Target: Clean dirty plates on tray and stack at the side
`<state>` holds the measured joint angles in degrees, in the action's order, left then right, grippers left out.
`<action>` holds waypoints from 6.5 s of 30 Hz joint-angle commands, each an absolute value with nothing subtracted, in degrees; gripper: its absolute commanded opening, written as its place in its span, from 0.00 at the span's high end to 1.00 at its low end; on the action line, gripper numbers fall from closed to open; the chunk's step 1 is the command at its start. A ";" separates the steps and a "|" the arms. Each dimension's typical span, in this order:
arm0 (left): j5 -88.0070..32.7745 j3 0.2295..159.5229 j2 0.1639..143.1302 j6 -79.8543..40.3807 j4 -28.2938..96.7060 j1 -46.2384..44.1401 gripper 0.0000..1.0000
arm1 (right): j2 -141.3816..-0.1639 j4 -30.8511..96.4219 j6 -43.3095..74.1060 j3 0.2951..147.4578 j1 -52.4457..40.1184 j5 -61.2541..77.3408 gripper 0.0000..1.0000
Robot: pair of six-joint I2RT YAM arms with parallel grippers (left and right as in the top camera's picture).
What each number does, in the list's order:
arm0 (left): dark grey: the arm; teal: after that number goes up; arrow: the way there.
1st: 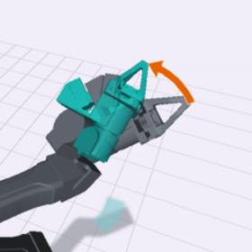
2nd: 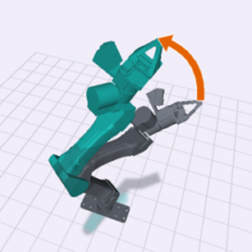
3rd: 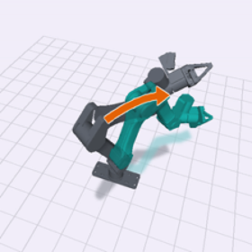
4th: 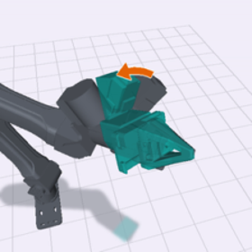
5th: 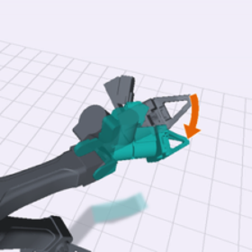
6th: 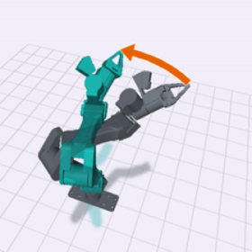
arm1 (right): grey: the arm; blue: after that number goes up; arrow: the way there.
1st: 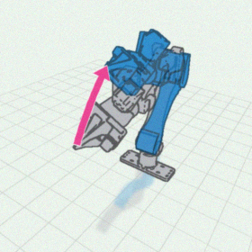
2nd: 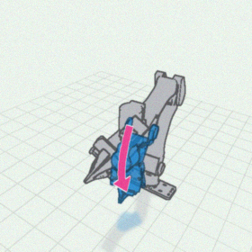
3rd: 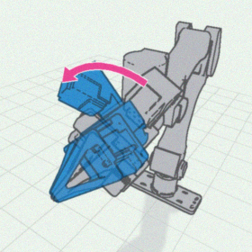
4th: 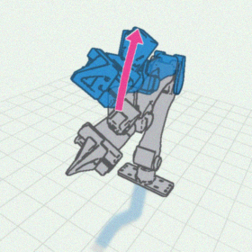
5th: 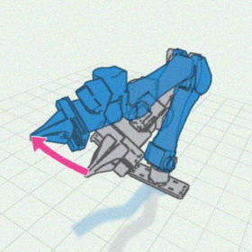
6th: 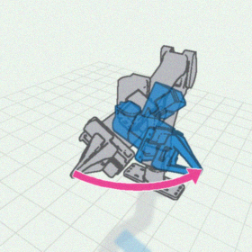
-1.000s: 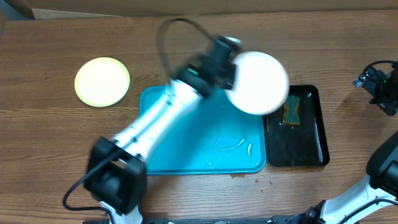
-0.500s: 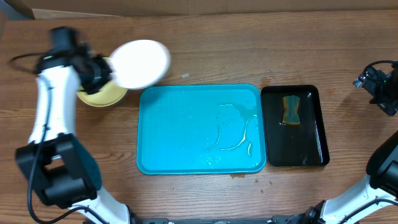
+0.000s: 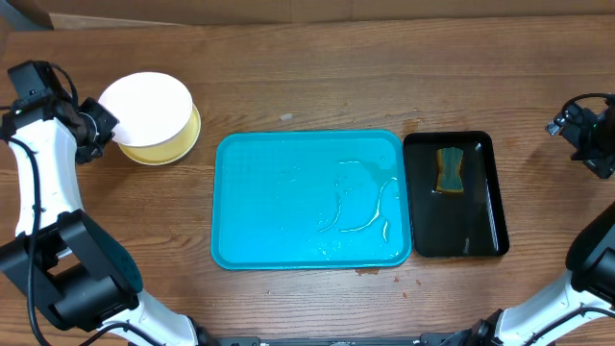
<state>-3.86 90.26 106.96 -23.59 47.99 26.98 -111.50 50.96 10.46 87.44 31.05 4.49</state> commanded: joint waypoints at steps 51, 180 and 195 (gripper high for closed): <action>-36.82 92.40 109.30 -8.14 45.17 24.25 0.00 | -110.26 50.59 10.50 88.47 31.05 4.36 0.00; -36.82 92.40 109.30 -8.14 45.17 24.25 0.00 | -0.16 4.56 -1.13 0.45 -4.43 3.05 0.00; -15.14 92.40 100.44 -8.14 45.19 17.15 0.00 | -0.16 4.56 -1.13 0.45 -4.43 3.05 0.00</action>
